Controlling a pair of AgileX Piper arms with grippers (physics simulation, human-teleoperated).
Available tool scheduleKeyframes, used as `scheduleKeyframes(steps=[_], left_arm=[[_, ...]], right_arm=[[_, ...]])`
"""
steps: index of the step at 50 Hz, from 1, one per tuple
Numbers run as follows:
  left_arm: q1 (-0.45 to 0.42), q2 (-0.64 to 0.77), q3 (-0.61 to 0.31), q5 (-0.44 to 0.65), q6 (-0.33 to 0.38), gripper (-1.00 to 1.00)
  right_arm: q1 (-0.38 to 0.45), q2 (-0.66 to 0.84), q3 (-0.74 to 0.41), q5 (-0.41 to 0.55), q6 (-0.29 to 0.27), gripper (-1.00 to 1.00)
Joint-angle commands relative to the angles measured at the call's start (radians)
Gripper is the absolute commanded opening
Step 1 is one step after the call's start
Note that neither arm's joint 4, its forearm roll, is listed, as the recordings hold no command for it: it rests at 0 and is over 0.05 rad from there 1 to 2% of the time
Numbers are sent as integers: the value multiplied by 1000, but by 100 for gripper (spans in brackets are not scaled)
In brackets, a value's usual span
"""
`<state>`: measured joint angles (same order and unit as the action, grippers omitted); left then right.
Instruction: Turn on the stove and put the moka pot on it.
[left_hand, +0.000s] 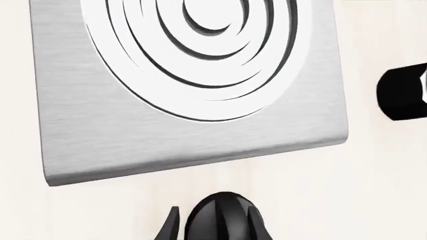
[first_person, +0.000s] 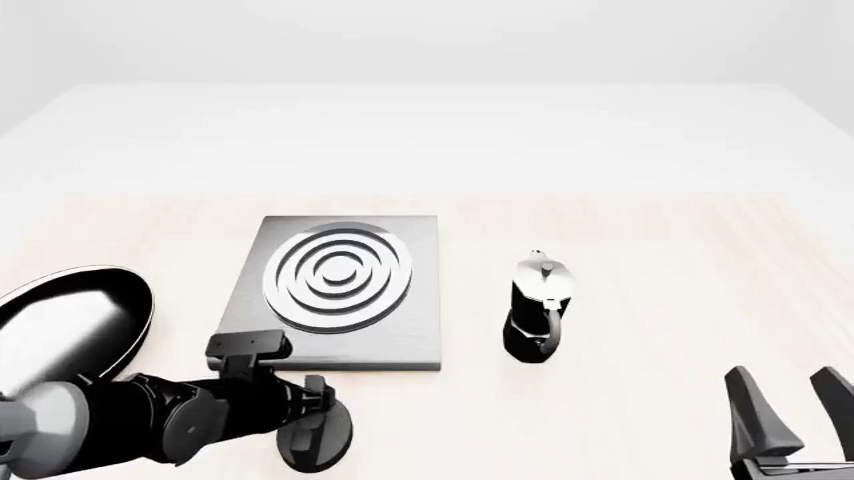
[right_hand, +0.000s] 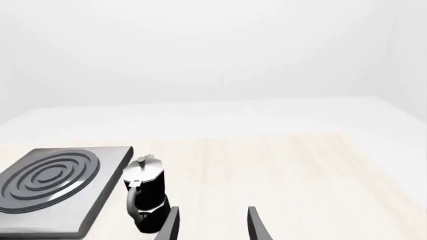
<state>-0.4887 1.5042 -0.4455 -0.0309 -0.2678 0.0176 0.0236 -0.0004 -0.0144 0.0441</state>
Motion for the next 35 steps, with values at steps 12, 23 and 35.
scheduleKeyframes(steps=[12,23,35], left_arm=[[205,-106,24,69,129,100],[230,-150,16,102,147,100],[273,-279,-31,177,217,100]], right_arm=[[3,-2,0,1,-9,100],[5,-4,0,3,-11,100],[9,28,-1,-24,-30,100]])
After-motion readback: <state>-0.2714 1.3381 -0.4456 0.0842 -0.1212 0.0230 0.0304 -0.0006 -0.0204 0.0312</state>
